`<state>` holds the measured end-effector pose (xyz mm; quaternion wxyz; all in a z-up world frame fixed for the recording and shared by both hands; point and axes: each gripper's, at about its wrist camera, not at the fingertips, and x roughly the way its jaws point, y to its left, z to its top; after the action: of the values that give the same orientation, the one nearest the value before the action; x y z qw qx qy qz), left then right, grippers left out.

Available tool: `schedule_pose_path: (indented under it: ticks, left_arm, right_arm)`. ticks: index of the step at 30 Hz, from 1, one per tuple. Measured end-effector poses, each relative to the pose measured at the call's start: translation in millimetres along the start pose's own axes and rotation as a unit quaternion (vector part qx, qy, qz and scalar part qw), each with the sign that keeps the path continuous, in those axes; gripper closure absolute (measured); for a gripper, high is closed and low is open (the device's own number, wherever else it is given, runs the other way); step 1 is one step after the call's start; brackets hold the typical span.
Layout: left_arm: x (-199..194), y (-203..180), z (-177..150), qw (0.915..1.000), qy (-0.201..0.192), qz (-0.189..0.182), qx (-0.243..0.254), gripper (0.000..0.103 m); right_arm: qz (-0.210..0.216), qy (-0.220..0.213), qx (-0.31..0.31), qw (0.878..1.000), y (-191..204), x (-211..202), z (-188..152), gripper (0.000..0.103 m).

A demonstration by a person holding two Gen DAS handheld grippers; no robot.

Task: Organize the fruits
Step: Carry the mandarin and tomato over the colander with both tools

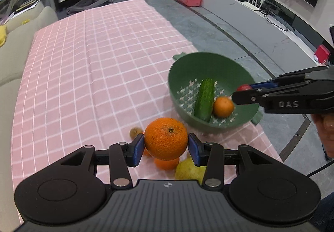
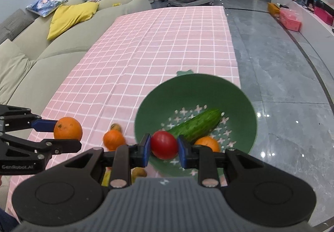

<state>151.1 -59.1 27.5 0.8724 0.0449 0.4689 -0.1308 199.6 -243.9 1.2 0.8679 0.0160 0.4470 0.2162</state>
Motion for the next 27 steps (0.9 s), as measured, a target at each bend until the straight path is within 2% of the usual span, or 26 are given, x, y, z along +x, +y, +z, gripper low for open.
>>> schedule_pose_path:
  ticks: [10,20,27]
  left_arm:
    - [29,-16,27,0.9995,0.008,-0.013,0.026,0.052]
    - [79,-33,57,0.9972,0.018,-0.025,0.069,0.052]
    - [109,-39,71,0.9955,0.021,-0.014,0.091,0.052]
  right_arm:
    - [-0.014,0.005,0.045,0.999,-29,21,12,0.079]
    - [-0.027,0.010,0.079,0.996,-49,48,20,0.080]
    - [-0.021,-0.022,0.147,0.989,-69,68,27,0.080]
